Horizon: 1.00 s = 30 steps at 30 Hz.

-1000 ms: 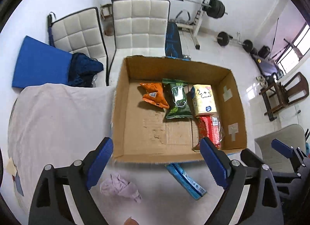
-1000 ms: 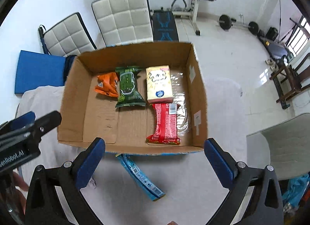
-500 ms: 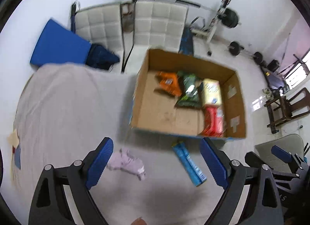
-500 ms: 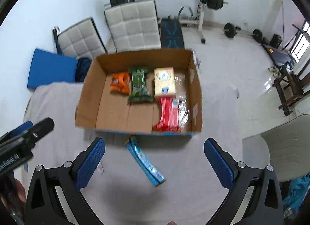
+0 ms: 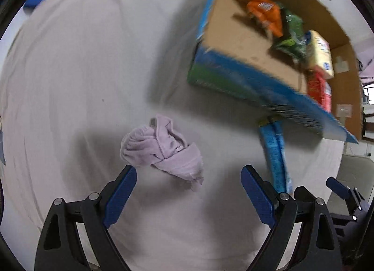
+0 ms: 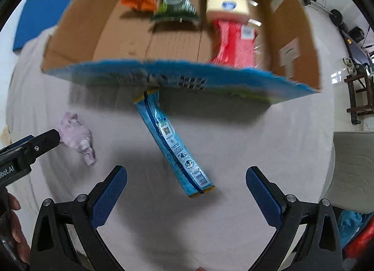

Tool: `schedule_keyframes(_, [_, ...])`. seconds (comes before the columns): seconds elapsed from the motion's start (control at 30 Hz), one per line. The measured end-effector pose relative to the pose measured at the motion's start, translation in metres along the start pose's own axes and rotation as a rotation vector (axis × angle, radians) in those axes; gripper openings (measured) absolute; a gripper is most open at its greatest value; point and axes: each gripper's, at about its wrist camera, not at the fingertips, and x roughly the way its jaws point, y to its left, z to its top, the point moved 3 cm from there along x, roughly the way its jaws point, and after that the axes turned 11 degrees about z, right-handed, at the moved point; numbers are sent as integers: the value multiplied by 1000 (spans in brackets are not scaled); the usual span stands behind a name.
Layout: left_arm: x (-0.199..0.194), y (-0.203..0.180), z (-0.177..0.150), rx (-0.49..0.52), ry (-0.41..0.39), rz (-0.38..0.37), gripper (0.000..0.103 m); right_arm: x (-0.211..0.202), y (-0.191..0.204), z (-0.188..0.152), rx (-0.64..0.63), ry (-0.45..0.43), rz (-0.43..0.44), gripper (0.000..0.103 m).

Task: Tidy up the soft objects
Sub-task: 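Grasp the lavender sock with the left tool while the right tool grasps the blue packet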

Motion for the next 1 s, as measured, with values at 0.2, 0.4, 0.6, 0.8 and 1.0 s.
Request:
schedule_keyframes(0.2, [32,2,4,-19,68,4,92,34,0,5,-3,47,-35,102])
schedule_keyframes(0.4, [56,2,8,-47,119,-3,92,55,-4,5,13,80,-46,95])
schedule_keyframes(0.6, [65,3,11,-64,123,-5,92,71,-11,1,31,115,-37,78])
schedule_keyframes(0.8, [68,5,5,-32,95,47,70,84,-16,-2,51,135,-30,56])
schedule_keyframes(1.0, [65,3,-22,-10,73,53,58,87,-8,-15,58,141,-39,37])
